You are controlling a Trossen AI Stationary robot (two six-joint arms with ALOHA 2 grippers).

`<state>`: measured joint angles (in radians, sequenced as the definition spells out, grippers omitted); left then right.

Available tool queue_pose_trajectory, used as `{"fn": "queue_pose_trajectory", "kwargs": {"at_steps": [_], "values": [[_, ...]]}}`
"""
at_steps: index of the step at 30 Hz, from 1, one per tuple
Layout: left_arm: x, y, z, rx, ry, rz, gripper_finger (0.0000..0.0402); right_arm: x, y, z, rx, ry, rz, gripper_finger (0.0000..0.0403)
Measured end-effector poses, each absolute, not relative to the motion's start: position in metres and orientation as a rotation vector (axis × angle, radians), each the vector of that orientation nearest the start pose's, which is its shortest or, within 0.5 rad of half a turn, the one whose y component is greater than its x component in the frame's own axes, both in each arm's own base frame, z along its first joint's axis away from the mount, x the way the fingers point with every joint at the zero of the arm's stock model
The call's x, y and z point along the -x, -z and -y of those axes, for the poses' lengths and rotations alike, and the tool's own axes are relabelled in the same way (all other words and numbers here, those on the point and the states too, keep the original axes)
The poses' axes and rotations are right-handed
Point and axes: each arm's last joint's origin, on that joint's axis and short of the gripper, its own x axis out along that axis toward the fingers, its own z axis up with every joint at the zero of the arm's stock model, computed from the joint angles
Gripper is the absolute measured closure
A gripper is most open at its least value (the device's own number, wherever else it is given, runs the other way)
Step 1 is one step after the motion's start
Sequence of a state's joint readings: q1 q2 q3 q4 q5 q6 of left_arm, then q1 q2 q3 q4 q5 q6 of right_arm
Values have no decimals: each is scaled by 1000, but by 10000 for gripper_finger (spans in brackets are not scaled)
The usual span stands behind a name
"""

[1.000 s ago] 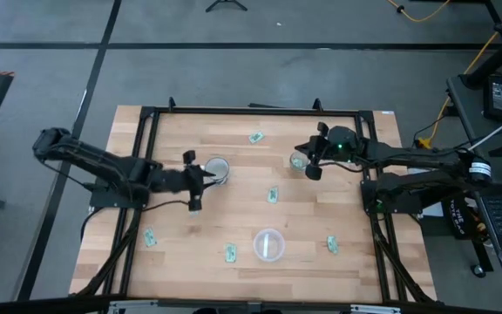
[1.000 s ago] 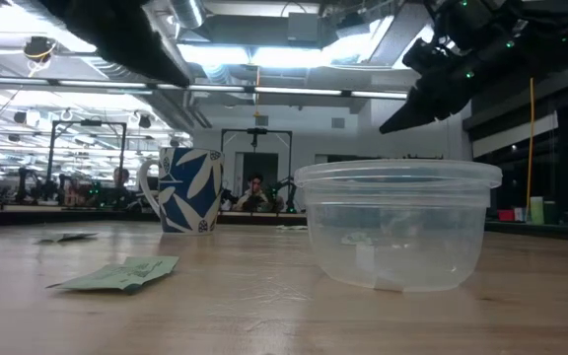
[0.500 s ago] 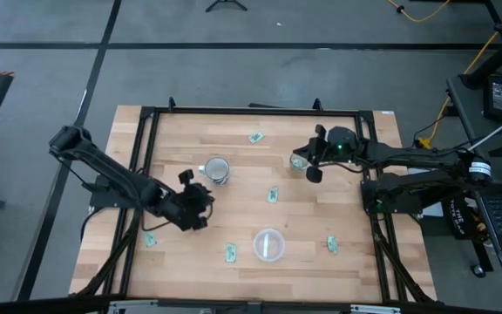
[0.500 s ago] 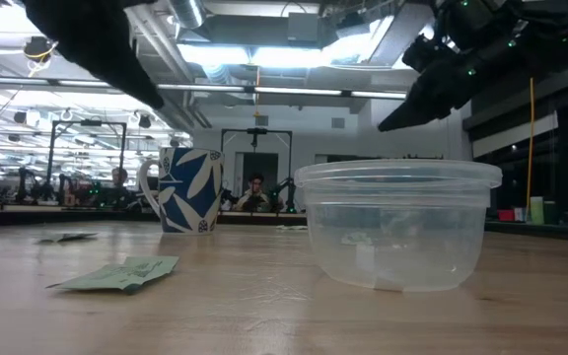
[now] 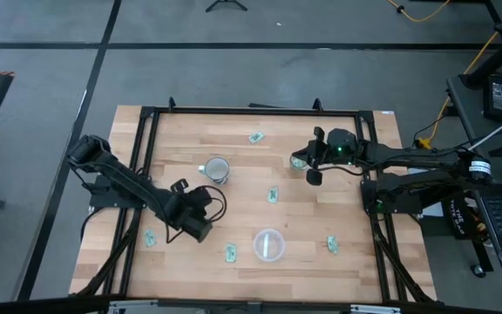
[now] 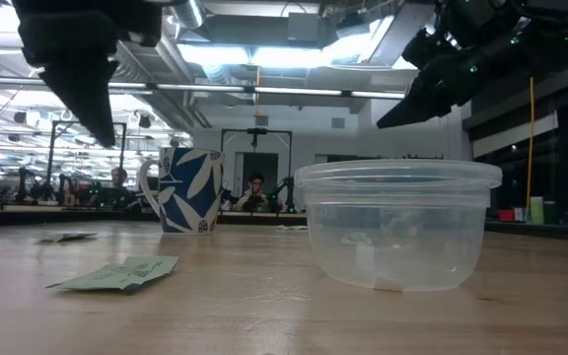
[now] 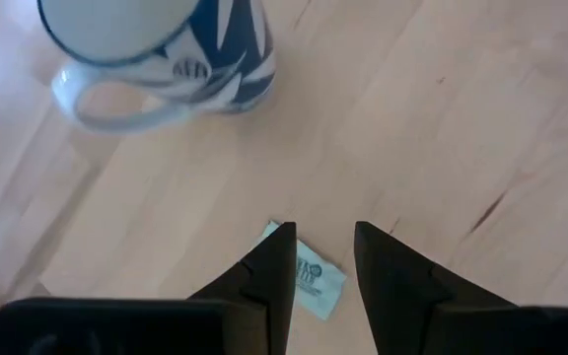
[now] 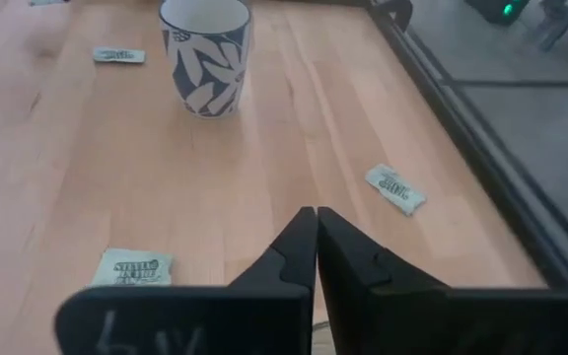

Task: Pick and place Stevia / Truvia into bins
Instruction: Put the white stevia packet into the transparent container

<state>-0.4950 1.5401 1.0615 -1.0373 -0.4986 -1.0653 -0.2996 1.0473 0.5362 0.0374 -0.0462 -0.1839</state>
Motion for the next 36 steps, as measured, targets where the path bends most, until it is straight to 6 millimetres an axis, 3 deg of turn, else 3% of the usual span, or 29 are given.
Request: {"fn": "queue_pose_trajectory", "kwargs": {"at_steps": [13, 27, 36], "values": [[-247, -184, 119, 297, -813, -1146, 298, -206, -214, 55, 49, 179, -555, 386], [-252, -150, 124, 395, -960, -1230, 231, -210, -221, 57, 87, 180, -485, 386], [-253, -143, 125, 433, -1002, -1241, 240, -210, -222, 57, 91, 182, -466, 386]]}}
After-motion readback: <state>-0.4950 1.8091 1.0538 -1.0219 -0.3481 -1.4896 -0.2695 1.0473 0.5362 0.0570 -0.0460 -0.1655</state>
